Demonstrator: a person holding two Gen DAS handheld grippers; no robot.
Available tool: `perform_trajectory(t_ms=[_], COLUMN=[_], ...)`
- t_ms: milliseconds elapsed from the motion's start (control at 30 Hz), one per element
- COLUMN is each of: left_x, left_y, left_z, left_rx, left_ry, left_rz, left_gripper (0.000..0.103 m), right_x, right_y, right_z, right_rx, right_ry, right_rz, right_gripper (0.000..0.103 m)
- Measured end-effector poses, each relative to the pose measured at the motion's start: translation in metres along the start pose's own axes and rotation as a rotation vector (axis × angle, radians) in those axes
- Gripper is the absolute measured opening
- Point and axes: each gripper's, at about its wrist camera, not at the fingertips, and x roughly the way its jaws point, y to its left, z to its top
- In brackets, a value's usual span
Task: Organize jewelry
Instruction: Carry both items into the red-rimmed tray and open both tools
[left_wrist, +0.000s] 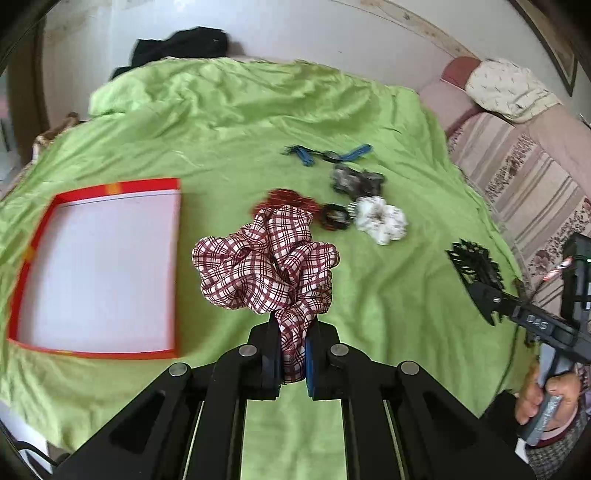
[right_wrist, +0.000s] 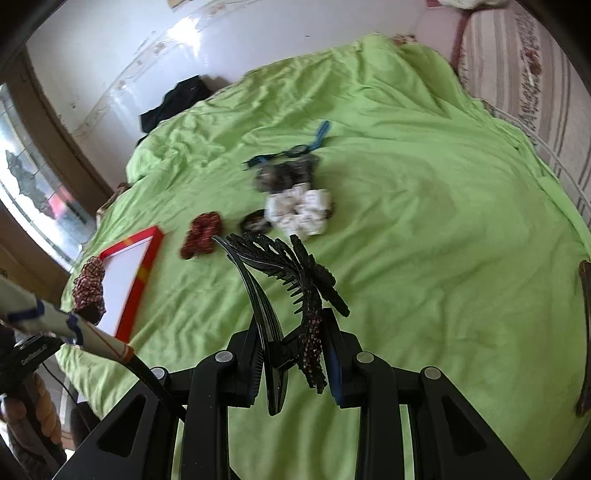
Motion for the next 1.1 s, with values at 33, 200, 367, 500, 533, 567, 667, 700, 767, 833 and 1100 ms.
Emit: perform_trajectory(t_ms=[33,200,367,500,533,567,667,700,767,833,1100], left_x=[-0.007,-0.028,-0.027,-0.011,-0.004,0.002,0.024,0.032,0.052,0.07,0.114], left_y=[0.014,0.077,0.153,0.207,0.221,0.23,0.26,0.267,0.285,0.298,0.333], left_z=[-0.001,-0.003,0.014,0.037,0.044,0.049,0.064,0.068,0.076,0.082,0.097], left_rx=[-0.007,-0.025,-0.073,-0.152,-0.175,-0.194,-0.24,-0.246,-0.251,-0.254,-0.294], left_ry=[-0.006,-0.022,-0.004,0.029,0.036,0.04,0.057,0.066,0.092,0.113,0.133], left_rz=[0.029,0.156,0.271,0.278,0.282,0.287,0.289,0.294,0.308,0.319,0.29], left_gripper=[0.009,0.009,0.009,0.009,0.009,0.009,0.009,0.009,0.009,0.009,0.015], right_x=[0.001,0.016,0.038,0.074,0.087,0.1,0.143,0.162,0.188,0.217,0.297], right_y=[0.005,0.062,0.132,0.193,0.21,0.225,0.266,0.28,0.296,0.308,0.326], right_z=[0.0,0.002,0.008,0.023,0.028,0.032,0.041,0.044,0.047,0.05,0.065], right_rx=[-0.003,-0.071,-0.145,-0.148,-0.143,-0.142,-0.181,-0.196,-0.211,-0.219,-0.252], right_ry=[0.004,0.041,0.093,0.123,0.141,0.161,0.2,0.214,0.233,0.252,0.278], right_rz=[0.009,0.073,0.152,0.197,0.21,0.217,0.198,0.189,0.172,0.153,0.057], right_gripper=[0.031,0.031,0.031,0.031,0.031,0.031,0.031,0.031,0.031,0.031,0.033])
